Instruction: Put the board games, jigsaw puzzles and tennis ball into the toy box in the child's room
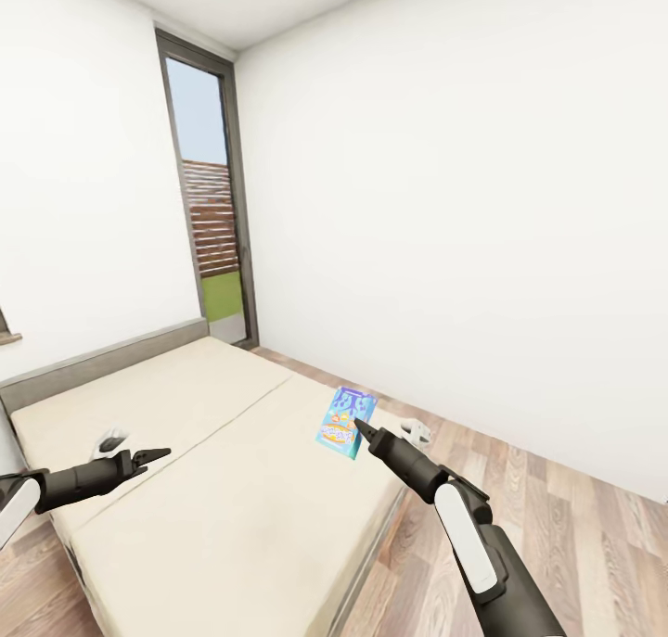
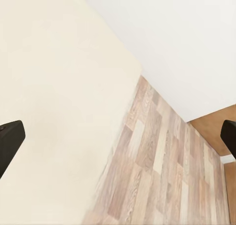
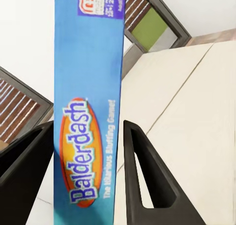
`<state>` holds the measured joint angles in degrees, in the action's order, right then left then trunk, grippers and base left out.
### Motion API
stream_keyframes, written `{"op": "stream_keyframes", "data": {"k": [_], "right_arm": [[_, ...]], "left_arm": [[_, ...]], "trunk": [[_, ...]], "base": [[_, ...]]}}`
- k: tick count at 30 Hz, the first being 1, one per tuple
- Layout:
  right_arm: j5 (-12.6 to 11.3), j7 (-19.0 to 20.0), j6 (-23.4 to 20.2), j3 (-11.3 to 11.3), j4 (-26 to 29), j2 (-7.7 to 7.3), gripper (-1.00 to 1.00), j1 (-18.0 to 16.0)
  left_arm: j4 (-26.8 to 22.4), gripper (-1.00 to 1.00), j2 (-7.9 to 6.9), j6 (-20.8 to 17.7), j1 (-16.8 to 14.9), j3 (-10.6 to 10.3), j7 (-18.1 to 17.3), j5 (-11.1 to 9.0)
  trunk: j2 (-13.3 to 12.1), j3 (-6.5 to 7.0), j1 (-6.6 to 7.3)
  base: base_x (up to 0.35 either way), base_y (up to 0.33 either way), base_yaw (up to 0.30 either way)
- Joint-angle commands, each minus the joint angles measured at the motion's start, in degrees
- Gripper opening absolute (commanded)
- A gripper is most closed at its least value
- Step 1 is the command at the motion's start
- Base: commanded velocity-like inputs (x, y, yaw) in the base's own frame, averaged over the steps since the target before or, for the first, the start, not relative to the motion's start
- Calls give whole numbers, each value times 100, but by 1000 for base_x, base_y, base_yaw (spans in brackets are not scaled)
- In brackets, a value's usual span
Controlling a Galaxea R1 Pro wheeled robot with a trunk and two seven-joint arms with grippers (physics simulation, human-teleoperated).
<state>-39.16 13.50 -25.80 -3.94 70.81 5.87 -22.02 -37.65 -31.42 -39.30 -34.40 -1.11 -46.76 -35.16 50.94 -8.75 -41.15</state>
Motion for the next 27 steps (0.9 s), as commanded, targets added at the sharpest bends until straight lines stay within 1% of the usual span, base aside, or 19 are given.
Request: {"op": "stream_keyframes", "data": {"k": [1,10,20,27], "right_arm": [[-30,4,-31,7,3,2,-100,-4],[-30,4,-31,7,3,2,-100,-3],[-30,4,-31,7,3,2,-100,-4],[-30,4,-31,7,3,2,-100,-3]], "left_arm": [[0,100,-4,-34,-5,-12,0,-35],[1,100,-4,-34,-5,-12,2,-35],[-1,100,-3,-34,-5,-12,9,-35],[-4,100,-1,-34,-5,-12,9,-35]], "trunk": [[6,-9,-1],[6,-9,-1],[6,-9,-1],[6,-9,-1]], "base": [[50,-199,0],[35,-265,0],[178,-230,0],[45,-286,0]]}}
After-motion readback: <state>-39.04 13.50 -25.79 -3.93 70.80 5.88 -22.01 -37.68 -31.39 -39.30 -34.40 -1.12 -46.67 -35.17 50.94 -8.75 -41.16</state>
